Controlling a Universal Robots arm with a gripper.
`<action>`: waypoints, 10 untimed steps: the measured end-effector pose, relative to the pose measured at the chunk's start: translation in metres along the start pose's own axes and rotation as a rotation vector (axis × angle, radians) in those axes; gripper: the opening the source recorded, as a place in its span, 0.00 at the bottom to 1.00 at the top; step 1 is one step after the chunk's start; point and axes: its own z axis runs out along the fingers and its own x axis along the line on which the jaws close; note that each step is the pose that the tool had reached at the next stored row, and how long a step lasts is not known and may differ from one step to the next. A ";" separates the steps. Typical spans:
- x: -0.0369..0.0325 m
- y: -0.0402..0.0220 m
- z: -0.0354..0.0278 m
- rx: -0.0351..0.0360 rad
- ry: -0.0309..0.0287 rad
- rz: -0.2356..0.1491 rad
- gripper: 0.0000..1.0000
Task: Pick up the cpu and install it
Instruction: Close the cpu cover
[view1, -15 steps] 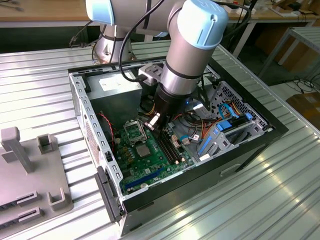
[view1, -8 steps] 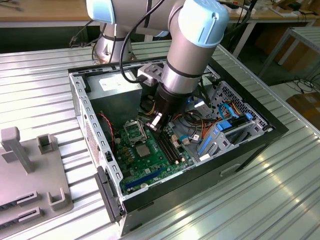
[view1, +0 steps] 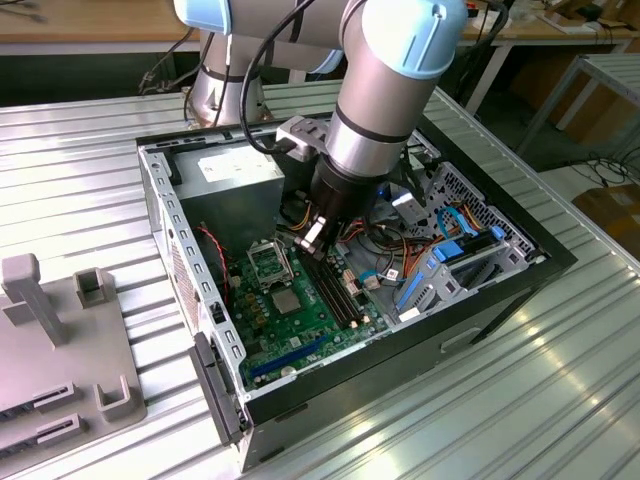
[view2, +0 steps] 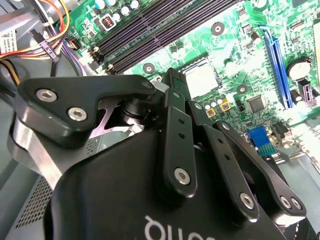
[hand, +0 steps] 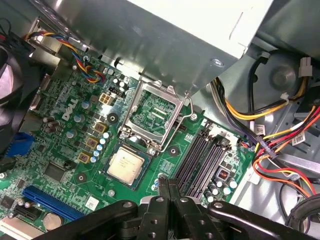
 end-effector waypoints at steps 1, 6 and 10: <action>0.0000 0.0000 0.0000 0.0000 0.0001 0.000 0.11; 0.0000 0.0001 0.0000 0.0000 0.0000 0.000 0.11; -0.0002 0.0002 0.0001 0.0003 0.0002 0.000 0.11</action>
